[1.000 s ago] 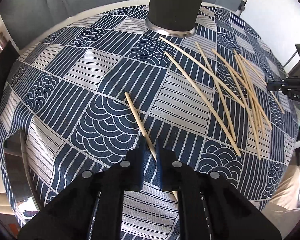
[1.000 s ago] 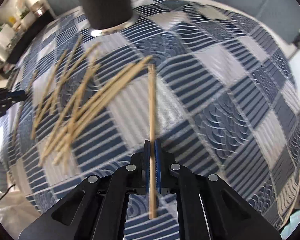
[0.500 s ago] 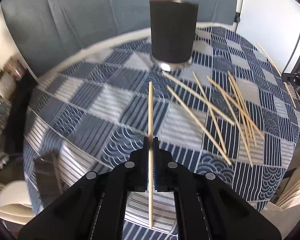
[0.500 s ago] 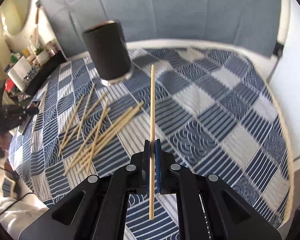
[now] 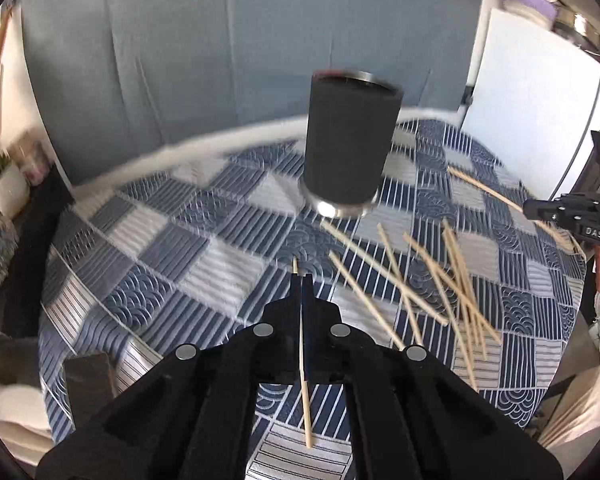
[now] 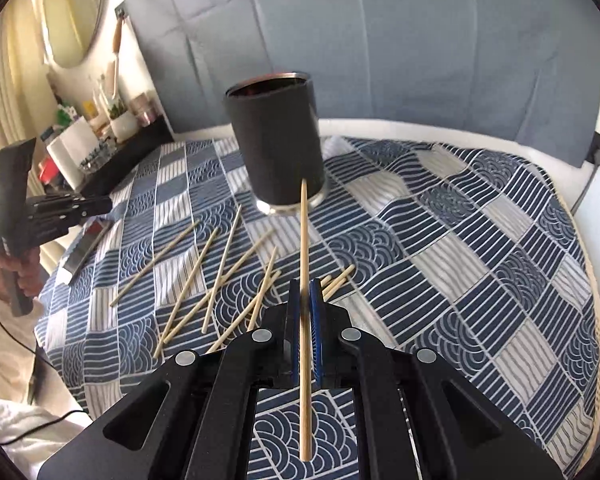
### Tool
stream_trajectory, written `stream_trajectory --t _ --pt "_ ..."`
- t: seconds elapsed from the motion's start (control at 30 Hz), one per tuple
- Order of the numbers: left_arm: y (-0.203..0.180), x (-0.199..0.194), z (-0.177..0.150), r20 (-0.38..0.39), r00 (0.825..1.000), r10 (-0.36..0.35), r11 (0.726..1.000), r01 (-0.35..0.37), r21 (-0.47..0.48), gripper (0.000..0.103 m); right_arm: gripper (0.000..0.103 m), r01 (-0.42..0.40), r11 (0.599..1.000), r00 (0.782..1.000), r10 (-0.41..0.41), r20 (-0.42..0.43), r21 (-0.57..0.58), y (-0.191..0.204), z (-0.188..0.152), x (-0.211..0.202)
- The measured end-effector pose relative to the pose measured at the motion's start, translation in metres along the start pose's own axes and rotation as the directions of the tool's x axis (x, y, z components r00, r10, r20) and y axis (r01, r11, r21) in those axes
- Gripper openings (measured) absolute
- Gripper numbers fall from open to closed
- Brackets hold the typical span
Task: Organize utensils
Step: 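Lift the stick upright with the right gripper toward the black cup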
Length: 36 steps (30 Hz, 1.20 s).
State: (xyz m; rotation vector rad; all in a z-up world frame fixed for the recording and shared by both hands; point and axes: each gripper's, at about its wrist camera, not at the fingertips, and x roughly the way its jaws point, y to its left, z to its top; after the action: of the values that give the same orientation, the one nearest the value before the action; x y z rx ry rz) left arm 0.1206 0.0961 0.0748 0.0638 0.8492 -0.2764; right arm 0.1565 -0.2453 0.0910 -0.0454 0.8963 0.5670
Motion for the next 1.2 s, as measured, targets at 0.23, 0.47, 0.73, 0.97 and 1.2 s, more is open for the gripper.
stream_trajectory --t 0.23,0.47,0.73,0.97,1.2 --pt "-0.007 0.043 -0.014 -0.169 0.985 0.009 0.999 -0.002 0.044 0.028 0.005 -0.016 0.999 1.000 0.015 -0.028 -0.042 0.012 -0.005 0.014" --pt "-0.005 0.078 -0.028 -0.278 0.959 0.065 0.996 -0.047 0.069 0.029 0.005 -0.030 0.999 0.999 0.031 0.020 -0.036 0.013 -0.004 0.005" --pt "0.016 0.083 -0.032 -0.287 0.958 0.016 1.000 -0.023 -0.020 0.005 0.005 -0.047 0.999 0.993 0.045 0.105 0.026 -0.003 -0.002 -0.010" --pt "0.026 0.067 -0.020 -0.237 0.972 -0.007 0.998 -0.006 -0.055 0.005 0.005 -0.024 0.999 0.986 0.020 0.165 0.024 -0.010 0.015 -0.024" --pt "0.035 0.025 0.021 -0.054 0.996 -0.071 0.992 0.065 -0.107 0.005 0.005 -0.050 0.999 0.956 0.050 0.289 -0.006 0.002 0.056 -0.049"
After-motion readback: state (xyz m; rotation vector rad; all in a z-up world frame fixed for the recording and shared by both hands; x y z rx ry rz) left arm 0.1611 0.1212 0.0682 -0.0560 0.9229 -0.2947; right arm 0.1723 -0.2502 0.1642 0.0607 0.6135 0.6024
